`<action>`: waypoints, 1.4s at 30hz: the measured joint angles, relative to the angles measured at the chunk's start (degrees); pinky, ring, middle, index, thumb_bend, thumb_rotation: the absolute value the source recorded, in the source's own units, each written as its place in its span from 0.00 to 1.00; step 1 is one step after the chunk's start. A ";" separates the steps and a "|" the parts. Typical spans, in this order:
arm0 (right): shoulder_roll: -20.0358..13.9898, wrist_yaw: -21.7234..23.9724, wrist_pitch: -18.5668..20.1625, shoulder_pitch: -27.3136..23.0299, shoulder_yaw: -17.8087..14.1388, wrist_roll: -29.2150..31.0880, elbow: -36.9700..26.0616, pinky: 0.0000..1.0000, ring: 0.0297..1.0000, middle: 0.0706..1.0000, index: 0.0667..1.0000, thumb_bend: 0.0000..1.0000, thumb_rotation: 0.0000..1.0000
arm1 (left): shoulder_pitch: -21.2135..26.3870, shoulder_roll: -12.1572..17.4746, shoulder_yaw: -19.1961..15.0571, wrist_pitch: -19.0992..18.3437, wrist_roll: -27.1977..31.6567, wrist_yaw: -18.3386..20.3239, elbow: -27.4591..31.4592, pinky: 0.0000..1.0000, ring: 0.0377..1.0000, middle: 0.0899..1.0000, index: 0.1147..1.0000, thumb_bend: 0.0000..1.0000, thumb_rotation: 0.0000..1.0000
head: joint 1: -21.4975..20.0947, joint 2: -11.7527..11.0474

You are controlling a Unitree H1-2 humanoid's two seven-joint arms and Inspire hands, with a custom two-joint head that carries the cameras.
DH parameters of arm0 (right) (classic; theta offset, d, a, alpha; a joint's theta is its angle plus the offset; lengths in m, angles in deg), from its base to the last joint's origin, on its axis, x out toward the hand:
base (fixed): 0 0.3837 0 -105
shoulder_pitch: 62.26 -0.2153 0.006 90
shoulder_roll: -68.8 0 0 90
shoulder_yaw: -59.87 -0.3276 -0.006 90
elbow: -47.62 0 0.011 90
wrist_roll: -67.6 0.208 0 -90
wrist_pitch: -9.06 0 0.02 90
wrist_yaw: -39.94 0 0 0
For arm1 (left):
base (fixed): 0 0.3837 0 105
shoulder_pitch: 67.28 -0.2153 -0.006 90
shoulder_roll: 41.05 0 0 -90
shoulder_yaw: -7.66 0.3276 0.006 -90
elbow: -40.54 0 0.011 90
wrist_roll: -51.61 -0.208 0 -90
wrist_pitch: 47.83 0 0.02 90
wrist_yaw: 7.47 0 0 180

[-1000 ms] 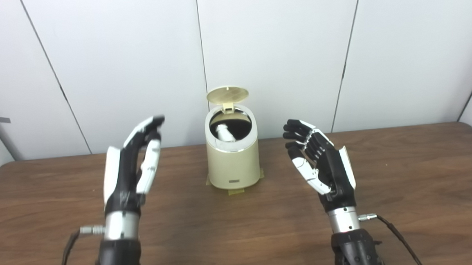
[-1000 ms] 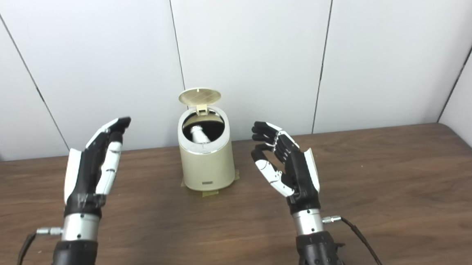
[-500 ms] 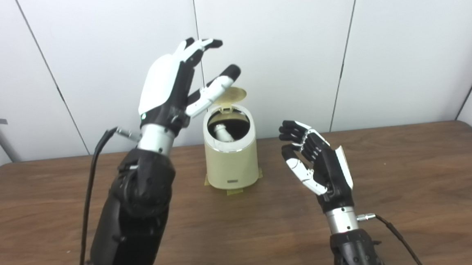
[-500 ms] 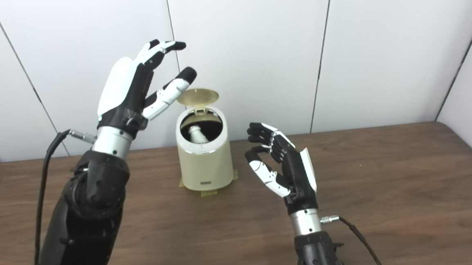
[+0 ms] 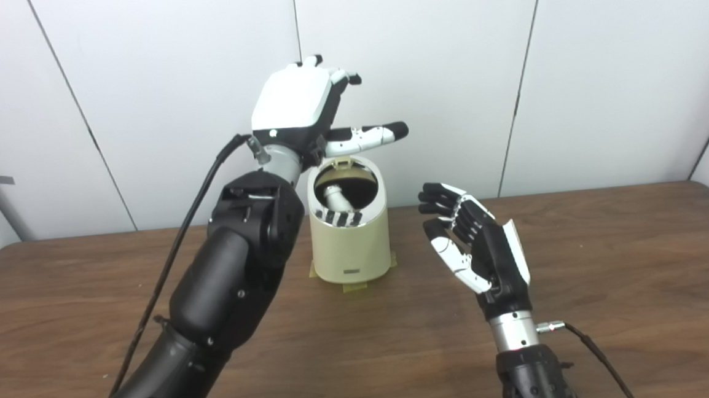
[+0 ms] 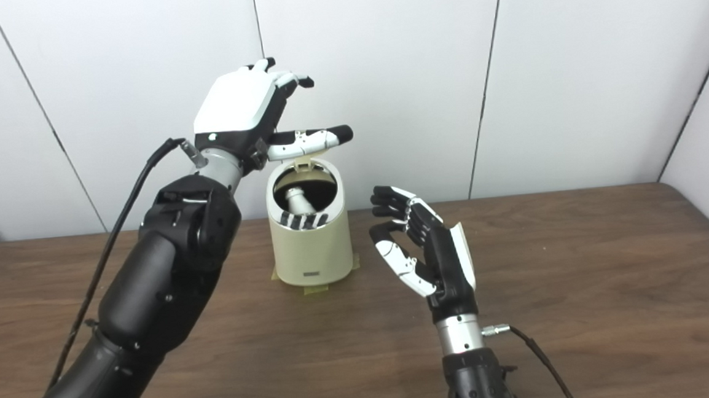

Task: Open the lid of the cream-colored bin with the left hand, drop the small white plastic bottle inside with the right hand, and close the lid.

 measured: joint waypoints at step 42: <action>1.55 0.53 2.13 0.00 -0.19 0.93 -0.12 0.63 0.71 0.72 0.72 0.27 0.55 | -4.64 0.80 1.06 2.15 -0.59 -0.34 -2.89 1.00 0.98 0.86 0.81 0.87 1.00 | -1.49 0.00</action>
